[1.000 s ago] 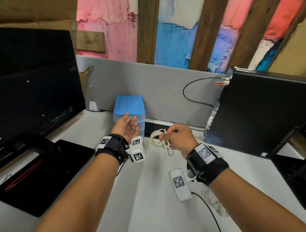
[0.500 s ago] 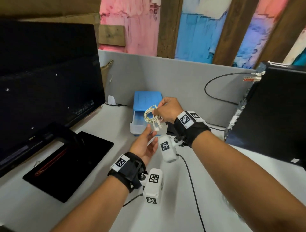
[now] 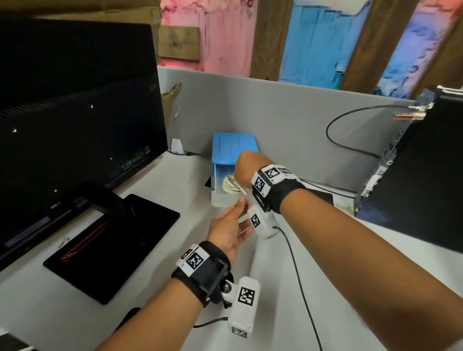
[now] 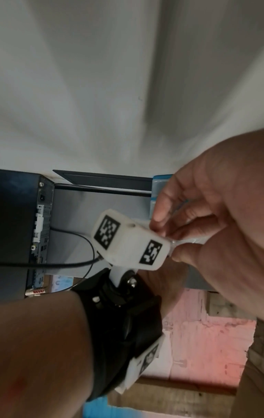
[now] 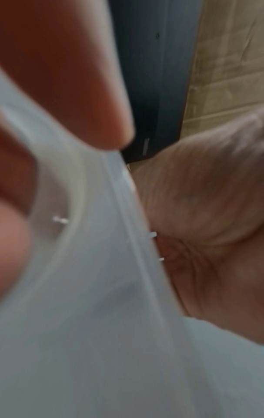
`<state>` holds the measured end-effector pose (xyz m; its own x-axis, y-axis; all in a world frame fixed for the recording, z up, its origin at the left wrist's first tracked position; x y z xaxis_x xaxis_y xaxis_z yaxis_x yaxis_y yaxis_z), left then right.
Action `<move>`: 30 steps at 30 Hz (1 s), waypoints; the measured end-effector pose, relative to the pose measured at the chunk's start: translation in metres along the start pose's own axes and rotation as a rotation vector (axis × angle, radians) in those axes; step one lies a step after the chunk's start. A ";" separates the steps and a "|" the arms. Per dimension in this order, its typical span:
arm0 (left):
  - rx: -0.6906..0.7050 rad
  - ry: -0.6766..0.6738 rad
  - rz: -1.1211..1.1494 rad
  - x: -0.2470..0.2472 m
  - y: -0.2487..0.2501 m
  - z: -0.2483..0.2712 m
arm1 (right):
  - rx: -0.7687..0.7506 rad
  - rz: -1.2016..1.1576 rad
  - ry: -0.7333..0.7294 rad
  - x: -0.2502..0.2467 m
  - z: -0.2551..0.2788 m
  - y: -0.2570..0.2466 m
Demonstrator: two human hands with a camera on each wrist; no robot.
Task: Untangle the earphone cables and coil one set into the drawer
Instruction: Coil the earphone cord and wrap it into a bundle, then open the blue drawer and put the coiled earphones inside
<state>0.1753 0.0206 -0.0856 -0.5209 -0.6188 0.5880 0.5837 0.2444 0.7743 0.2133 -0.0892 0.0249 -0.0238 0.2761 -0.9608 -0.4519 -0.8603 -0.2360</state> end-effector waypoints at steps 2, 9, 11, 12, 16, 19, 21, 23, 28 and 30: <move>0.003 0.007 -0.003 0.002 0.000 0.001 | -0.013 0.121 0.031 0.001 0.005 -0.002; 0.008 0.047 -0.009 0.001 0.001 -0.003 | -0.093 -0.070 0.019 -0.001 0.004 0.003; 0.002 0.064 -0.019 0.003 0.006 -0.006 | -0.117 -0.137 0.044 -0.009 0.007 0.010; 0.001 0.073 -0.026 0.004 0.009 -0.008 | -0.119 -0.161 0.076 -0.014 0.009 0.014; -0.016 0.108 -0.063 0.006 0.021 -0.024 | -0.112 -0.272 0.161 -0.034 0.023 0.036; -0.087 0.114 -0.047 0.004 0.025 -0.041 | -0.121 -0.317 0.217 -0.047 0.045 0.059; -0.128 0.114 -0.021 0.004 0.030 -0.051 | -0.114 -0.339 0.255 -0.054 0.066 0.079; -0.138 0.105 0.031 0.005 0.035 -0.060 | -0.076 -0.379 0.279 -0.056 0.089 0.107; -0.072 0.125 0.111 0.006 0.038 -0.075 | 0.110 -0.449 0.144 -0.036 0.153 0.199; -0.055 0.152 0.104 0.008 0.035 -0.074 | 0.196 -0.388 0.025 -0.018 0.177 0.227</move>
<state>0.2383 -0.0309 -0.0713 -0.3582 -0.6988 0.6192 0.6651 0.2744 0.6945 -0.0469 -0.2134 0.0148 0.2019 0.5504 -0.8101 -0.5838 -0.5965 -0.5508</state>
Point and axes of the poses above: each hand's wrist, its own z-axis away from the middle knuckle, its own x-axis out of the palm, y = z × x, the point moved 3 cm from there along -z, towards the middle knuckle, and after that the axes turned 11 degrees about -y, right-handed, at the moved point
